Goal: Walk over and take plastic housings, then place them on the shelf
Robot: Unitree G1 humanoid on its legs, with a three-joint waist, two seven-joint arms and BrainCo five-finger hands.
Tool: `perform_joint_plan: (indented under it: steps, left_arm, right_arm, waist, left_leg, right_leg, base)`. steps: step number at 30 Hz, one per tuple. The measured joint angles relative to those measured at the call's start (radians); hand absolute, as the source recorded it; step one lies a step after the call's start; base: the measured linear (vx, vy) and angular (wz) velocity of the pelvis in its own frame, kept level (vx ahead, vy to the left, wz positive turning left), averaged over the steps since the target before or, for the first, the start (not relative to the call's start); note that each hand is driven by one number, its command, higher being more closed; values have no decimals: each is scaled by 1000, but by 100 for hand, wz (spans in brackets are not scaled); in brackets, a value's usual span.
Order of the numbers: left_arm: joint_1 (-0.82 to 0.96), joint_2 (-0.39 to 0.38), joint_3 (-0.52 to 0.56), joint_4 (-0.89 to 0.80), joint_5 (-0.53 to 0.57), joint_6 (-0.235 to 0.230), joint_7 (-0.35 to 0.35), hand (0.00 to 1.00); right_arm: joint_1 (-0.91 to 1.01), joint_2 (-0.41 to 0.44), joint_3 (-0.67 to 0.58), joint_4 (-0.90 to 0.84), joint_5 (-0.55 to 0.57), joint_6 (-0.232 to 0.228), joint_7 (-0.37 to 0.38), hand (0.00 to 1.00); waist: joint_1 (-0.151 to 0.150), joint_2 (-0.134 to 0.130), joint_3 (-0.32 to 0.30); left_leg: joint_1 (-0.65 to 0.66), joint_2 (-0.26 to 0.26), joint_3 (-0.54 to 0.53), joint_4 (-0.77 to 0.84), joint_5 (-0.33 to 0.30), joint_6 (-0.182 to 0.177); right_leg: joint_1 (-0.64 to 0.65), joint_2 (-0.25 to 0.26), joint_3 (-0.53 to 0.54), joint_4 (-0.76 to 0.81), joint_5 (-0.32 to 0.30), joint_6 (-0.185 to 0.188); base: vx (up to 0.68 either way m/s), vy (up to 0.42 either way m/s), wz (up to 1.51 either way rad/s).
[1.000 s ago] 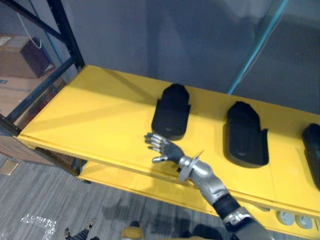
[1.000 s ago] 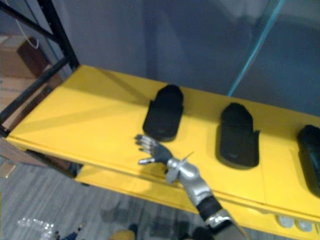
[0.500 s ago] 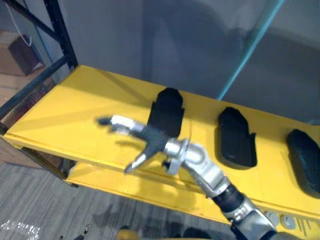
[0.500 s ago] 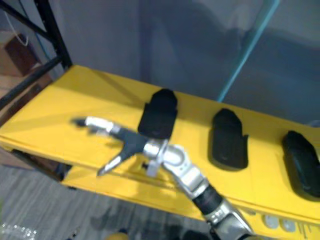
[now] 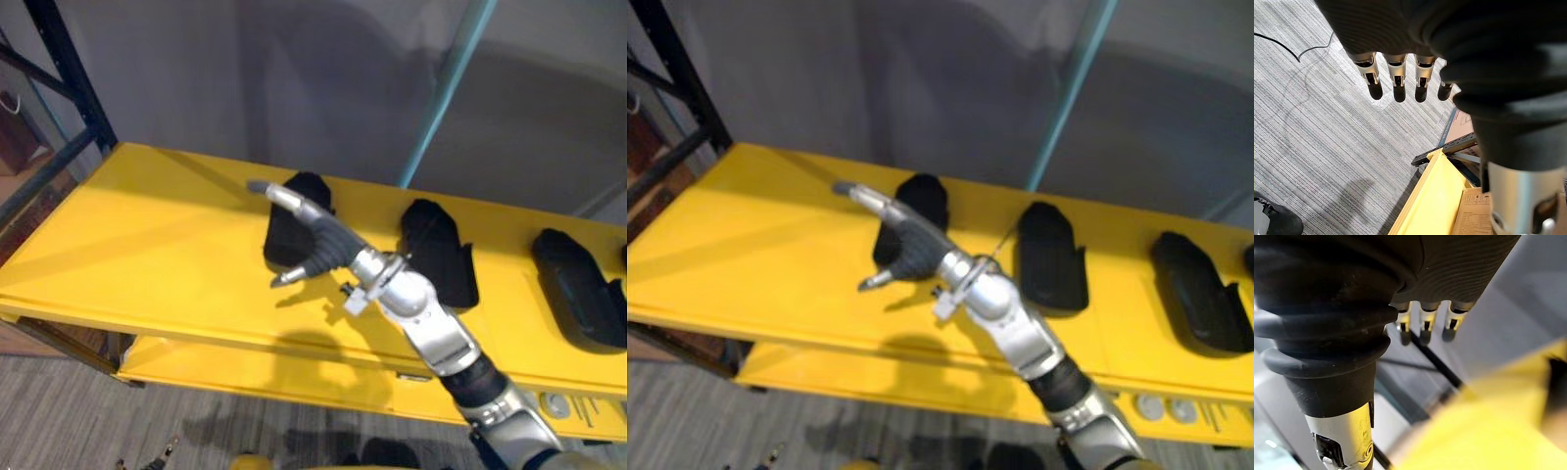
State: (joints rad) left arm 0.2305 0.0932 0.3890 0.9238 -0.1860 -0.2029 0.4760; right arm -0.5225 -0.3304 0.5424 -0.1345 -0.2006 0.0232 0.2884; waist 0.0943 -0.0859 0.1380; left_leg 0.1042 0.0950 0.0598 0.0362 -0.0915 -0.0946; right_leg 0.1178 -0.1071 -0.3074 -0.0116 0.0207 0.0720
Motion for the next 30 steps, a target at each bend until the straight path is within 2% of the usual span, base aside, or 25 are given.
perform_joint_plan:
  steps: [4,7,13,17,22,30]
  left_arm:
    - [9,6,0,4,5,11,-14,0]
    - [10,13,0,4,7,31,-19,0]
    - [3,18,-2,-1,8,40,-20,0]
    - [2,18,-8,-4,8,44,-20,0]
    - [0,17,-11,-33,8,65,-21,0]
    - [3,17,-11,-39,15,75,-23,0]
  right_arm:
    - [-14,-61,29,81,4,46,23,0]
    - [-45,-73,32,144,8,73,38,0]
    - [-72,-83,32,235,8,138,41,0]
    - [-82,-86,32,247,13,139,44,0]
    - [-96,-83,32,293,32,139,86,0]
    - [-121,-64,69,347,77,153,192,0]
  waist:
    - [4,-1,-2]
    - [6,-2,-2]
    - [13,-8,-6]
    - [15,-9,-7]
    - [32,-9,-7]
    - [42,-12,-11]
  left_leg:
    - [-3,2,-17,-14,6,-4]
    - [-4,3,-20,-20,8,-5]
    - [-5,0,-23,-27,11,-5]
    - [-8,-1,-24,-27,10,-5]
    - [-16,0,-29,-18,10,-5]
    - [-20,0,-35,-13,10,-5]
  right_leg:
    - [7,3,-22,-8,1,0]
    - [7,5,-26,-13,1,0]
    - [6,3,-30,-19,1,0]
    - [6,3,-30,-21,1,0]
    - [6,4,-33,-23,1,0]
    - [9,4,-39,-21,1,-1]
  base:
    - [-7,-12,13]
    - [18,-6,4]
    - [49,20,3]
    - [11,10,2]
    - [-13,1,2]
    - [-13,3,1]
